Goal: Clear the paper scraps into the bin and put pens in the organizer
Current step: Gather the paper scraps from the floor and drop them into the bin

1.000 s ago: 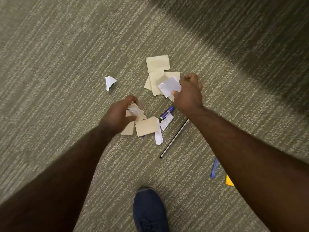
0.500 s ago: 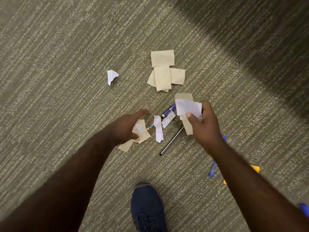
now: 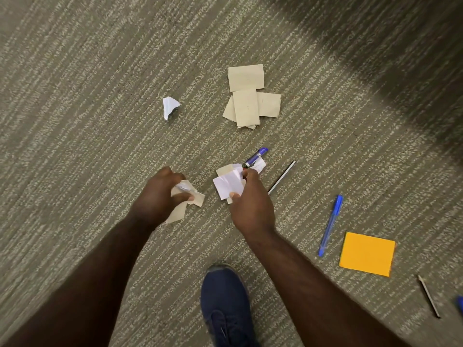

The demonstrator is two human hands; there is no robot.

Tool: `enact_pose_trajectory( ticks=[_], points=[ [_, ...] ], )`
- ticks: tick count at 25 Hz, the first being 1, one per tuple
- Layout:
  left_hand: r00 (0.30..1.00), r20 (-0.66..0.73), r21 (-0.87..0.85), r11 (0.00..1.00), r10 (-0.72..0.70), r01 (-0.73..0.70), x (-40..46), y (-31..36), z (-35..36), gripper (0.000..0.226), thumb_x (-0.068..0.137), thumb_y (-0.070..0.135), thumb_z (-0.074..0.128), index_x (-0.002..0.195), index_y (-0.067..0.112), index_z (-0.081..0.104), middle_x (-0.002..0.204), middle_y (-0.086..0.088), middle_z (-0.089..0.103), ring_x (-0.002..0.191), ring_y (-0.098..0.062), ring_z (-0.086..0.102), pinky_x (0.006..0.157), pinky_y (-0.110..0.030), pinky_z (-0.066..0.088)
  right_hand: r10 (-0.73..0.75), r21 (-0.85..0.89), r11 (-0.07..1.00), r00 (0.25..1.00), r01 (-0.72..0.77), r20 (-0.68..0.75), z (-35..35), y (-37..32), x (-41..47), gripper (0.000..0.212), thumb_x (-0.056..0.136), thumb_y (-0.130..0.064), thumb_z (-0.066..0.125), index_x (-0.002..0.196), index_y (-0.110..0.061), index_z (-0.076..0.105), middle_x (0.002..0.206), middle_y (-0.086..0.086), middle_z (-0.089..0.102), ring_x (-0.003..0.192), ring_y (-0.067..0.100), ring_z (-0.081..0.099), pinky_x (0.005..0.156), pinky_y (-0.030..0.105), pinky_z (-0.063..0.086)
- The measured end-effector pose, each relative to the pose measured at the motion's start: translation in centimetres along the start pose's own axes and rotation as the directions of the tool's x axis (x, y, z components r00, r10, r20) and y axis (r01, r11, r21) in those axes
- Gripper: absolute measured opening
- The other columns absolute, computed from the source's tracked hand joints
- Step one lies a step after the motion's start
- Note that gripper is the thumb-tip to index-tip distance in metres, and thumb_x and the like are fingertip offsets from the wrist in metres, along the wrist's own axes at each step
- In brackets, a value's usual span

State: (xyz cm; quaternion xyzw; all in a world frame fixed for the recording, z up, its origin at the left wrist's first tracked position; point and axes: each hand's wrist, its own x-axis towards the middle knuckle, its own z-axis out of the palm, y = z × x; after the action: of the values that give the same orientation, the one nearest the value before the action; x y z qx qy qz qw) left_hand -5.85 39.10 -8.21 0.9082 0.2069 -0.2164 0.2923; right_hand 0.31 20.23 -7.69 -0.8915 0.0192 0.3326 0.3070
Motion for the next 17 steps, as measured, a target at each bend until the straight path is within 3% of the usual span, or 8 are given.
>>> enact_pose_trajectory(
  ticks=[2,4,6,10,13,17],
  points=[
    [0.998,-0.050,-0.018,0.999,-0.029,0.028,0.0,-0.6,-1.0,0.026,0.070,0.020,0.079,0.091,0.010,0.068,0.092,-0.002,0.044,0.085,-0.019,0.045,0.063,-0.026,0.027,0.071,-0.005,0.997,0.996,-0.071,-0.058,1.0,-0.6,0.2,0.051,0.078,-0.012,0.068,0.120,-0.020,0.040,0.122,0.005,0.060,0.108,0.029,0.060,0.081,0.038,0.049],
    [0.991,-0.131,-0.036,0.999,-0.040,0.036,0.9,-0.5,-1.9,0.028,0.070,0.019,0.079,0.093,0.007,0.067,0.106,-0.007,0.044,0.099,-0.019,0.045,0.076,-0.025,0.036,0.116,0.006,0.993,0.988,-0.116,-0.106,1.8,-0.7,0.2,0.044,0.079,-0.015,0.067,0.117,-0.018,0.043,0.119,0.006,0.060,0.107,0.030,0.060,0.080,0.039,0.049],
    [0.976,-0.216,-0.039,0.999,-0.014,0.006,2.4,0.3,-2.6,0.028,0.073,0.019,0.077,0.093,0.003,0.067,0.125,-0.014,0.044,0.115,-0.022,0.043,0.093,-0.024,0.033,0.134,-0.007,0.991,0.981,-0.136,-0.140,2.1,-0.7,-0.2,0.034,0.084,-0.017,0.063,0.114,-0.014,0.048,0.116,0.007,0.057,0.105,0.029,0.059,0.079,0.037,0.049],
    [0.953,-0.303,-0.101,0.995,-0.029,-0.002,6.4,2.3,-3.5,0.031,0.078,0.020,0.073,0.103,0.003,0.066,0.148,-0.012,0.035,0.133,-0.021,0.035,0.100,-0.016,0.025,0.064,-0.016,0.998,0.982,-0.068,-0.178,1.4,0.0,-2.0,0.024,0.087,-0.016,0.061,0.108,-0.009,0.054,0.115,0.006,0.047,0.095,0.027,0.061,0.074,0.034,0.052],
    [0.924,-0.360,-0.166,0.983,-0.128,0.071,10.0,3.2,-4.4,0.038,0.080,0.016,0.070,0.114,0.002,0.063,0.152,-0.013,0.031,0.138,-0.024,0.033,0.107,-0.026,0.026,-0.045,-0.081,0.996,0.974,0.027,-0.224,0.1,0.6,-2.1,0.019,0.086,-0.015,0.061,0.102,-0.009,0.054,0.122,0.001,0.037,0.091,0.025,0.062,0.070,0.033,0.054],
    [0.890,-0.354,-0.264,0.944,-0.287,0.199,12.1,3.5,-4.5,0.058,0.076,0.013,0.073,0.129,0.003,0.051,0.139,-0.016,0.050,0.128,-0.027,0.046,0.101,-0.020,0.024,-0.117,-0.107,0.990,0.965,0.095,-0.234,-0.9,0.5,0.7,0.027,0.087,-0.011,0.060,0.112,-0.005,0.054,0.138,0.005,0.034,0.106,0.026,0.058,0.080,0.038,0.054]
  ],
)
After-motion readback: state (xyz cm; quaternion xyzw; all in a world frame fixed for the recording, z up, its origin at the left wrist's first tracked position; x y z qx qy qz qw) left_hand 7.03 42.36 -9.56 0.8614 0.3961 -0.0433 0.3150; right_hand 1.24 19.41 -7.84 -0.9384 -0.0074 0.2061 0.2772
